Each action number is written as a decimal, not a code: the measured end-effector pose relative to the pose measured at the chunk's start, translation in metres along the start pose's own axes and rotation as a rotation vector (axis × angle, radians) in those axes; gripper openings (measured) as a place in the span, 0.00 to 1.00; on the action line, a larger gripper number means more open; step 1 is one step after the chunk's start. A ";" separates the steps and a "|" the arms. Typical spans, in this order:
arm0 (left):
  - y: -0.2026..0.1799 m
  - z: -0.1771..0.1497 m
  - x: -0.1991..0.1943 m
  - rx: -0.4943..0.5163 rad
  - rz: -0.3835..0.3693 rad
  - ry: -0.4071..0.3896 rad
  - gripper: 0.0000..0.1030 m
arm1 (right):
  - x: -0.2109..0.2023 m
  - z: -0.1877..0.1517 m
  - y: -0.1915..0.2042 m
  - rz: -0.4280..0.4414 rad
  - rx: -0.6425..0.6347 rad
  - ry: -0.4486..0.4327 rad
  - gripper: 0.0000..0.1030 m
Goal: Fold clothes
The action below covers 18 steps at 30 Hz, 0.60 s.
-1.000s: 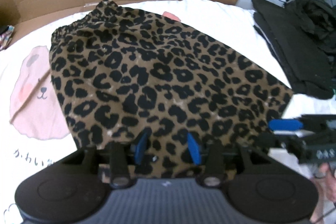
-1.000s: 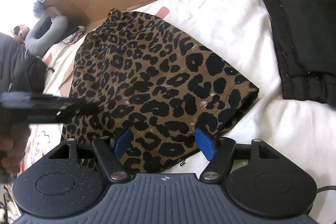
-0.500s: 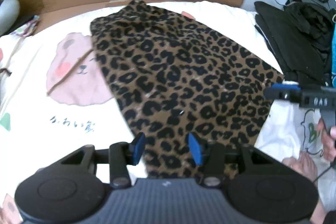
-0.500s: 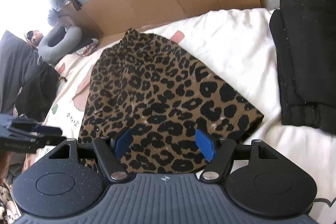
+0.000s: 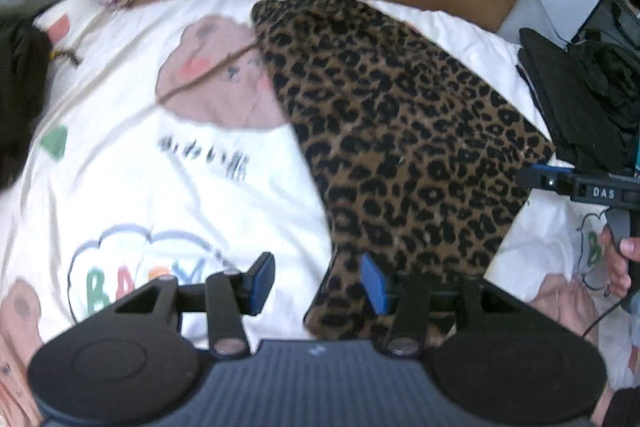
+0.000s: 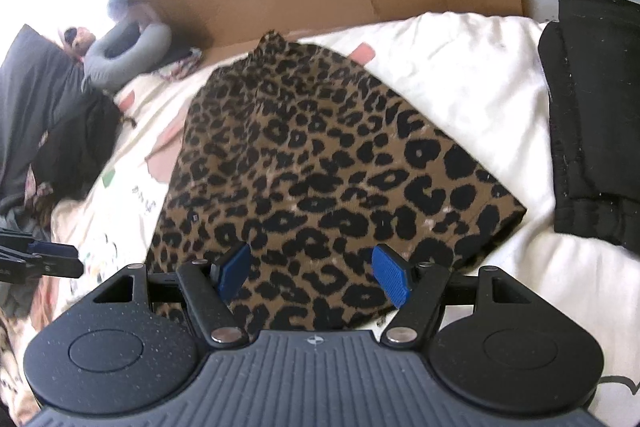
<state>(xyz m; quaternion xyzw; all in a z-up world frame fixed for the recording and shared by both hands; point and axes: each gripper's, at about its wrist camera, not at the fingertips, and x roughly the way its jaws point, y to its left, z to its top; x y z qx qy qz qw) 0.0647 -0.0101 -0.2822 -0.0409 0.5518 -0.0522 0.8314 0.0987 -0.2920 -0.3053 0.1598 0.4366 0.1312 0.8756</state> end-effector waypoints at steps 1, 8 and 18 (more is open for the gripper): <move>0.004 -0.005 0.001 -0.019 -0.011 0.008 0.50 | 0.001 -0.002 0.000 -0.003 -0.006 0.010 0.70; 0.024 -0.028 0.013 -0.180 -0.098 0.047 0.50 | 0.007 -0.014 0.007 -0.032 -0.076 0.076 0.70; 0.043 -0.046 0.039 -0.403 -0.255 0.130 0.50 | 0.015 -0.024 0.010 -0.047 -0.091 0.132 0.71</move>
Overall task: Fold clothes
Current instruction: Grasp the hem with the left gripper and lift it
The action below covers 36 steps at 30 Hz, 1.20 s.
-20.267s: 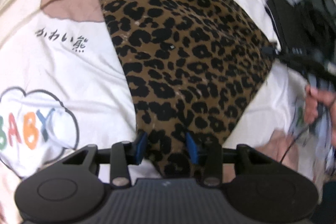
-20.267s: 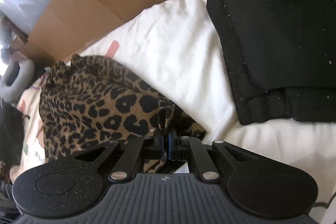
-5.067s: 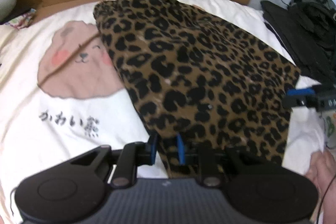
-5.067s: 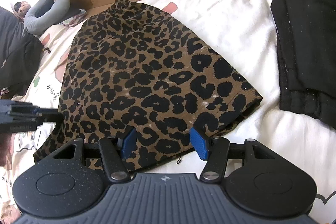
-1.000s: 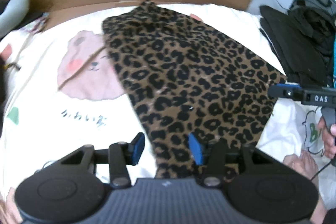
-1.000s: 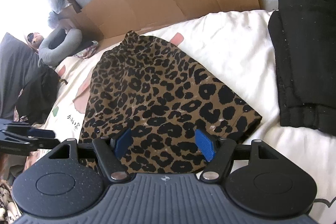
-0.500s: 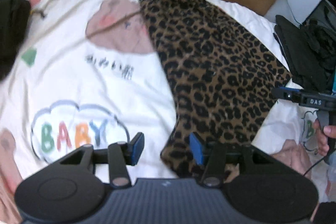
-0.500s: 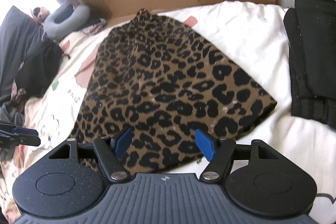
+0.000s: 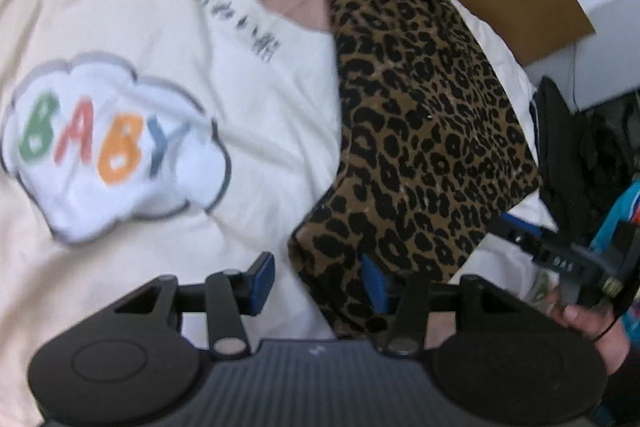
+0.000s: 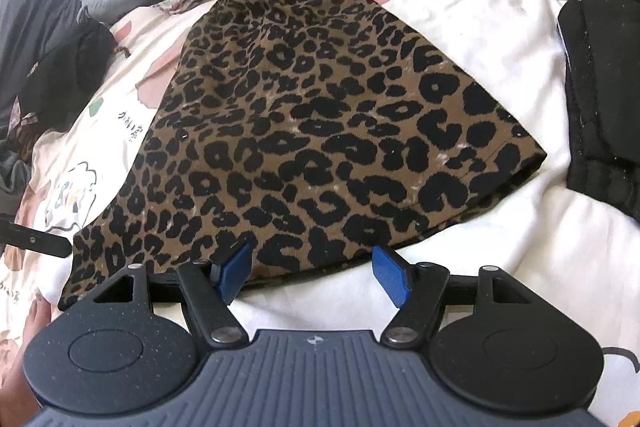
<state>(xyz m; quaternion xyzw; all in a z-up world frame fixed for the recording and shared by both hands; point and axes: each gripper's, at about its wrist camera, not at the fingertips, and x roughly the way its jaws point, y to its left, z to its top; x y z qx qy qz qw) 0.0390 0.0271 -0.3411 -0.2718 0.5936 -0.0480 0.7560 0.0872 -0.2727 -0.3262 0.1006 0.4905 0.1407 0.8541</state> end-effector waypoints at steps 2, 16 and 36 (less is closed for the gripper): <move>0.007 -0.003 0.007 -0.057 -0.053 0.033 0.49 | 0.001 0.000 0.001 -0.003 -0.001 0.003 0.71; 0.031 -0.014 0.031 -0.267 -0.216 0.105 0.48 | 0.001 0.000 0.001 0.005 0.015 0.003 0.71; 0.038 -0.006 0.027 -0.332 -0.400 0.100 0.49 | -0.003 -0.001 -0.004 0.020 0.043 -0.002 0.70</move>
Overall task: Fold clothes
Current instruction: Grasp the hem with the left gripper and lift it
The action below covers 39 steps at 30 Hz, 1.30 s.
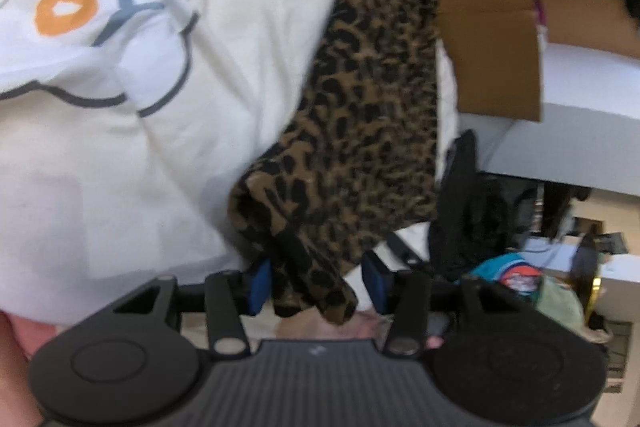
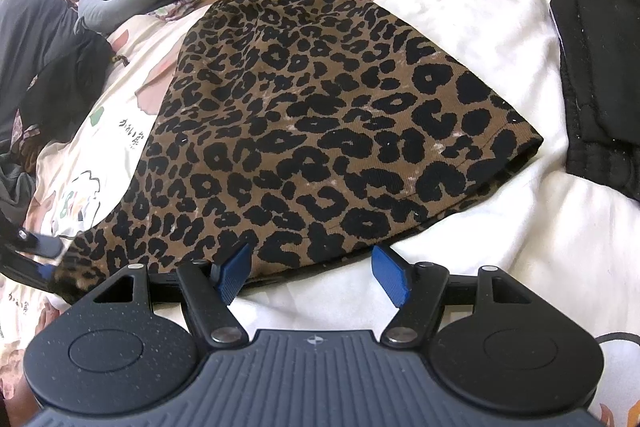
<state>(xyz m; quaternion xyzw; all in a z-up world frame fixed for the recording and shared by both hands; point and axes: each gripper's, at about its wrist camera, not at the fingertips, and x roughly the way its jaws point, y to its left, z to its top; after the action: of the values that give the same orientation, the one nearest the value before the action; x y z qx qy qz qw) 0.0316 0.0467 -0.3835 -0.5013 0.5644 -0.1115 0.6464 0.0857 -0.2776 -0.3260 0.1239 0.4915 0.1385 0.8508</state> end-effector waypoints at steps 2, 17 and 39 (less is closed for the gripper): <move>0.004 0.000 0.003 -0.010 0.018 -0.005 0.49 | 0.000 0.000 0.000 0.001 0.000 -0.001 0.70; 0.007 -0.003 0.004 0.056 0.018 -0.012 0.48 | -0.009 0.002 -0.014 0.001 0.081 -0.046 0.70; 0.004 0.002 0.000 0.079 0.077 -0.031 0.08 | -0.033 0.028 -0.083 -0.103 0.241 -0.191 0.68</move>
<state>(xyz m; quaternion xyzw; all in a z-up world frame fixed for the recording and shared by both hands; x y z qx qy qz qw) 0.0315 0.0498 -0.3863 -0.4549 0.5686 -0.1009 0.6780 0.1039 -0.3690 -0.3145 0.2121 0.4273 0.0222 0.8786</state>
